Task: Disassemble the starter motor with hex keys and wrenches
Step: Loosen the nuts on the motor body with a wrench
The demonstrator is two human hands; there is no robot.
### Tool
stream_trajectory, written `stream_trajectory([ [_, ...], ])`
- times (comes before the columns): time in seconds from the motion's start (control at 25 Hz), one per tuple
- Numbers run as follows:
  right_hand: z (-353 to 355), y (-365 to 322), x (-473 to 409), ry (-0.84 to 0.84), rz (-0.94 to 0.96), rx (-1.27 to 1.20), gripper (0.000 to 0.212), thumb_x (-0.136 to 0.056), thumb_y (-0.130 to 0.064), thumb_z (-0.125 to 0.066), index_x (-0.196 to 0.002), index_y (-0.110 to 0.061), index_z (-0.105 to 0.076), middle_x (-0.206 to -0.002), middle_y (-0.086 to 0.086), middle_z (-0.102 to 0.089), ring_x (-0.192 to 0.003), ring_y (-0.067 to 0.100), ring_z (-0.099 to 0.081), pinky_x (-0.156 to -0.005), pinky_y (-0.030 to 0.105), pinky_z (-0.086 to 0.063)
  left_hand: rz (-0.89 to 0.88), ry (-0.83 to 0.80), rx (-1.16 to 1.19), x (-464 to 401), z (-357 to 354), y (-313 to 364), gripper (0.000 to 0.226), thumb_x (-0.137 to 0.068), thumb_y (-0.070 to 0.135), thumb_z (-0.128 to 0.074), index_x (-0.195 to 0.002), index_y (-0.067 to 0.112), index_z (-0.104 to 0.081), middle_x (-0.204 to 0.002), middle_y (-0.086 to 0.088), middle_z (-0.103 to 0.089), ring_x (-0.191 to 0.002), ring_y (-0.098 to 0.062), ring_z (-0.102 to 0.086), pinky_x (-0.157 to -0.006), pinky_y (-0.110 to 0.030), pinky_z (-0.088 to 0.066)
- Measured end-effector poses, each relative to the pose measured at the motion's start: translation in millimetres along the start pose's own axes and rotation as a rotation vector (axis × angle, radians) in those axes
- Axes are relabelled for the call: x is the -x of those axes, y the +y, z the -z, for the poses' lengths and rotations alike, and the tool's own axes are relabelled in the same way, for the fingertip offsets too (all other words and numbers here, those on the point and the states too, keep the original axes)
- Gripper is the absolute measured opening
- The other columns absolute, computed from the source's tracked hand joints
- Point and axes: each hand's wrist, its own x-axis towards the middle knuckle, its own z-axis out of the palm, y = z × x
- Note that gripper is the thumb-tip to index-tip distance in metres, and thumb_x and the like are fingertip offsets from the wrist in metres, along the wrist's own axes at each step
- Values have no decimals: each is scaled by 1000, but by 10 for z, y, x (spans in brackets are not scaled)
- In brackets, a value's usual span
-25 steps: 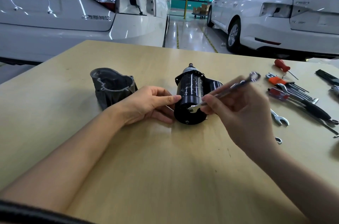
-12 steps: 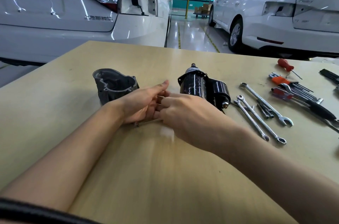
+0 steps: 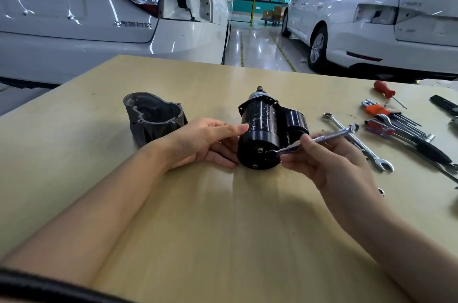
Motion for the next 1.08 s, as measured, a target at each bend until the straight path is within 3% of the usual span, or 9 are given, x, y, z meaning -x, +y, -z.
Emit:
stream_trajectory([
  [0.08,4,51,10,48,-33,-85,3,-91,-2,-54,-88,1,-55,-73,16,-69,-68,30,-71,-62,31,-57,0,3,6,-5,-13,-1,51,-66,42,-68,-94,-1,-65,-89,-18,-68,-77,-26,-68,-61,-27,-59],
  [0.32,-38,-8,49,58,-9,-120,16,-89,1,-53,-75,-5,-53,-68,17,-69,-67,31,-71,-60,30,-57,6,10,4,-16,-18,-4,69,-66,43,-68,-109,-10,-61,-96,-22,-68,-78,-27,-69,-62,-27,-59],
  [0.76,-68,55,93,-18,128,28,9,-74,-17,-67,-71,-11,-61,-76,18,-72,-75,33,-72,-68,32,-58,9,21,8,1,-37,5,53,-67,35,-70,-102,-4,-64,-88,-17,-71,-74,-23,-70,-61,-25,-59],
  [0.96,-216,-51,6,-79,412,286,9,-77,-9,-73,-82,-6,-66,-70,4,-72,-62,17,-70,-63,25,-56,9,20,3,-13,-39,-2,60,-68,35,-69,-109,-9,-61,-93,-20,-69,-75,-25,-69,-61,-26,-59],
  [1.08,-426,-108,-52,-228,652,672,9,-76,-9,-78,-83,-14,-76,-70,0,-70,-61,8,-62,-62,18,-50,16,-6,44,-20,4,-7,52,-79,38,-58,-109,-5,-60,-90,-17,-67,-73,-21,-69,-65,-28,-60],
])
